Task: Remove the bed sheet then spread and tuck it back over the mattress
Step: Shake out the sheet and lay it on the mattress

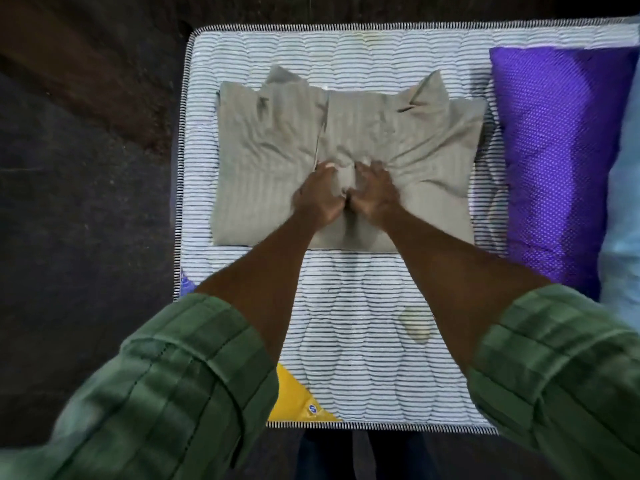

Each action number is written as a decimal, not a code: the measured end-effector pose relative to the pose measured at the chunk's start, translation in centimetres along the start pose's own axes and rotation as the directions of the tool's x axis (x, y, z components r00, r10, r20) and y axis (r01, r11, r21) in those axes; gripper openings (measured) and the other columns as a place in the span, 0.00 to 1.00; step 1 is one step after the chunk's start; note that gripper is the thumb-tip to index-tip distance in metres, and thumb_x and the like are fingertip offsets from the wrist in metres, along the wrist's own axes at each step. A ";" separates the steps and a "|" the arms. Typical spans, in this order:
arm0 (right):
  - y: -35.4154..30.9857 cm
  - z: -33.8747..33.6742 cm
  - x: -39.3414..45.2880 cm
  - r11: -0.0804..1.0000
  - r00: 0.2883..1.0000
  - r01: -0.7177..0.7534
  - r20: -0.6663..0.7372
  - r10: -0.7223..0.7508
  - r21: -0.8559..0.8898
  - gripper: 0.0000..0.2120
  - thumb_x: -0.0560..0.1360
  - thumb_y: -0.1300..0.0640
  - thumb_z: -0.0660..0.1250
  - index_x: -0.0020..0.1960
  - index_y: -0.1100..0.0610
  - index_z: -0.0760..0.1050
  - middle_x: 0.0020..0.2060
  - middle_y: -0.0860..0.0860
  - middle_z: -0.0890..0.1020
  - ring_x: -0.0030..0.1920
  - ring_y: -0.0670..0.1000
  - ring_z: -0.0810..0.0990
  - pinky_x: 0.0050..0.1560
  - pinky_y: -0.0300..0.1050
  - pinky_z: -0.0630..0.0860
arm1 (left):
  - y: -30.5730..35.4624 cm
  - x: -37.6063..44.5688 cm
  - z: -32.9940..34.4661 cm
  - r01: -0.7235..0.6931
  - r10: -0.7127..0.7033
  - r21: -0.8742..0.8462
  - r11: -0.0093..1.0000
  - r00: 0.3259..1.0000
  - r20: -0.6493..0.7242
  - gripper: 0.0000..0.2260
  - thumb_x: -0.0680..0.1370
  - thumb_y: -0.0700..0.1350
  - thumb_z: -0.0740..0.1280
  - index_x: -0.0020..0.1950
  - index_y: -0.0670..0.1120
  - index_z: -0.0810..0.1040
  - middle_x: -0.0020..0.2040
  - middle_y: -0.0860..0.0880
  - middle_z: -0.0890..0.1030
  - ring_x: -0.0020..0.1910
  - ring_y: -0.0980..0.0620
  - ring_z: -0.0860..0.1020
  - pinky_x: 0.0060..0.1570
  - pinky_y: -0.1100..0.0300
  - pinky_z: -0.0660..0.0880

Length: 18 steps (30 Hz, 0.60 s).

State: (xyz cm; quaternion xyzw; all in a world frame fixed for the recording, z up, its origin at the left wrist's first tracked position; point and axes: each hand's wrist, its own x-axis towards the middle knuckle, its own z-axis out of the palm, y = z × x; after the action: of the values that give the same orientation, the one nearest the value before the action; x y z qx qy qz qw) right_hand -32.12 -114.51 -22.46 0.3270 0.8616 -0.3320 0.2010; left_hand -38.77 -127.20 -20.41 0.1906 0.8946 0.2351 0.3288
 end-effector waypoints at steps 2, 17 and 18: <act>0.5 0.7 0.0 0.996 0.995 -0.076 0.063 0.080 -0.054 0.36 0.78 0.42 0.66 0.82 0.44 0.56 0.84 0.51 0.49 0.82 0.58 0.50 0.79 0.59 0.52 | -1.9 -1.2 1.4 0.075 -0.067 0.071 0.995 0.992 -0.110 0.28 0.77 0.50 0.68 0.76 0.47 0.70 0.78 0.46 0.68 0.78 0.48 0.65 0.75 0.49 0.62; -2.9 6.8 -2.4 0.969 0.991 0.124 -0.031 -0.134 -0.212 0.33 0.80 0.45 0.58 0.83 0.46 0.54 0.84 0.51 0.46 0.83 0.59 0.46 0.80 0.62 0.45 | -6.9 -7.1 0.3 0.161 -0.914 -0.987 -0.009 0.398 0.073 0.43 0.60 0.60 0.84 0.69 0.44 0.73 0.61 0.49 0.80 0.58 0.48 0.81 0.56 0.56 0.78; -2.8 6.7 -2.4 0.971 0.989 0.130 -0.038 -0.141 -0.202 0.32 0.80 0.45 0.58 0.83 0.46 0.54 0.84 0.51 0.47 0.83 0.58 0.46 0.80 0.61 0.46 | -7.2 -6.7 0.6 0.133 -0.875 -0.989 -0.071 0.468 0.126 0.46 0.56 0.63 0.84 0.69 0.46 0.74 0.62 0.49 0.81 0.59 0.47 0.81 0.58 0.53 0.79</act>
State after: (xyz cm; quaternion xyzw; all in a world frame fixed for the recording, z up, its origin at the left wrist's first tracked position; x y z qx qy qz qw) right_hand -31.51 -121.84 -24.59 0.2542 0.9157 -0.2487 0.1873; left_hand -34.93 -136.27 -21.39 -0.5252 0.5823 0.6053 0.1372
